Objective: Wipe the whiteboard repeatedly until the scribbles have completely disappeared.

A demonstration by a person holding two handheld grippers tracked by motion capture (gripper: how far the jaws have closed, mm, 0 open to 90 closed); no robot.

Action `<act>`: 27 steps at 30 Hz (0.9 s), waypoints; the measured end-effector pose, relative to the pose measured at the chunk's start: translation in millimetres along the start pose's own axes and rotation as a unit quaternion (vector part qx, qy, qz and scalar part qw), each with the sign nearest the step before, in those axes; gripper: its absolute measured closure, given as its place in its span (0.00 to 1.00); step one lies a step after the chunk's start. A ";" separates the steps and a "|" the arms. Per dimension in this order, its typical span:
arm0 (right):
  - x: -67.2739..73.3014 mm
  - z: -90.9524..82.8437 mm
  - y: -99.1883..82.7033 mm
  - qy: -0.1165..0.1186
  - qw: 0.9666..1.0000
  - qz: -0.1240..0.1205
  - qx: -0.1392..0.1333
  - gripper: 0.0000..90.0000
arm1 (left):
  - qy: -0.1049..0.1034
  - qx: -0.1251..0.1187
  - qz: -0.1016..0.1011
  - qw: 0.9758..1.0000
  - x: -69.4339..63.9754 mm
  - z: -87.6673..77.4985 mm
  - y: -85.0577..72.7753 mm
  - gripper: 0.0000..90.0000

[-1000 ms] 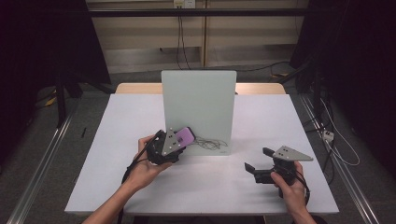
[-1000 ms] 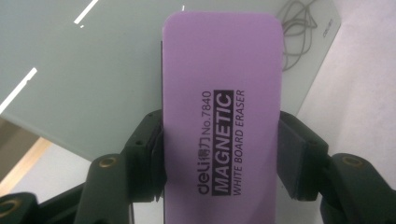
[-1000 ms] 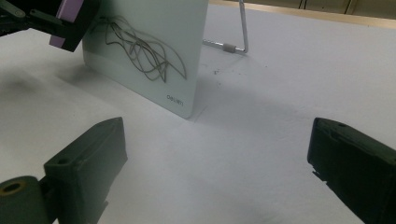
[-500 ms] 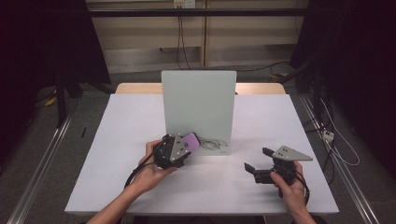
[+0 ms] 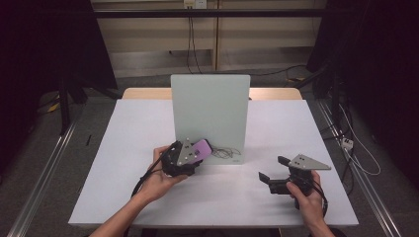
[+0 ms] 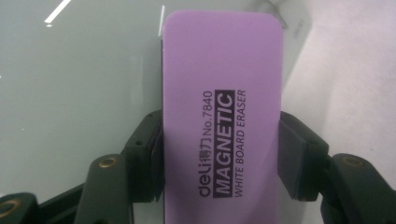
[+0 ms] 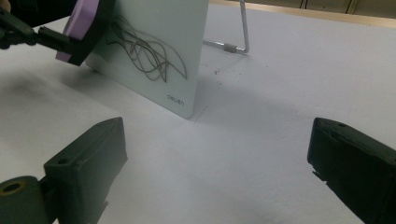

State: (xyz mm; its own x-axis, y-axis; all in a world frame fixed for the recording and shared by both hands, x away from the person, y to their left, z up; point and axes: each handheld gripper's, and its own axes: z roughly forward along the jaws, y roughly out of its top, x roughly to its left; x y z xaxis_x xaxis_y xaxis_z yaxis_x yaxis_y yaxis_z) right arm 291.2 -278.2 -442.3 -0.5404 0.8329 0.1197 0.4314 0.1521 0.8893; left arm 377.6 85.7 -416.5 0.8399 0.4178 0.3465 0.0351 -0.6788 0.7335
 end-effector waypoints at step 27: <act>0.7 -0.2 0.2 0.000 1.000 -0.001 0.000 0.05 | -0.013 -0.006 -0.022 1.000 -1.8 3.7 -1.2 0.46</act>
State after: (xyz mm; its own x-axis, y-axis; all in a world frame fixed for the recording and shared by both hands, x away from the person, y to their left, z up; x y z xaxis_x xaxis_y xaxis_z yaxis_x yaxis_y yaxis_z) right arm 290.7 -277.8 -441.9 -0.5418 0.8321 0.1184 0.4304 0.1536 0.8895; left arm 378.0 83.5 -420.1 0.8516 0.4315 0.2975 0.0673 -0.6529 0.7544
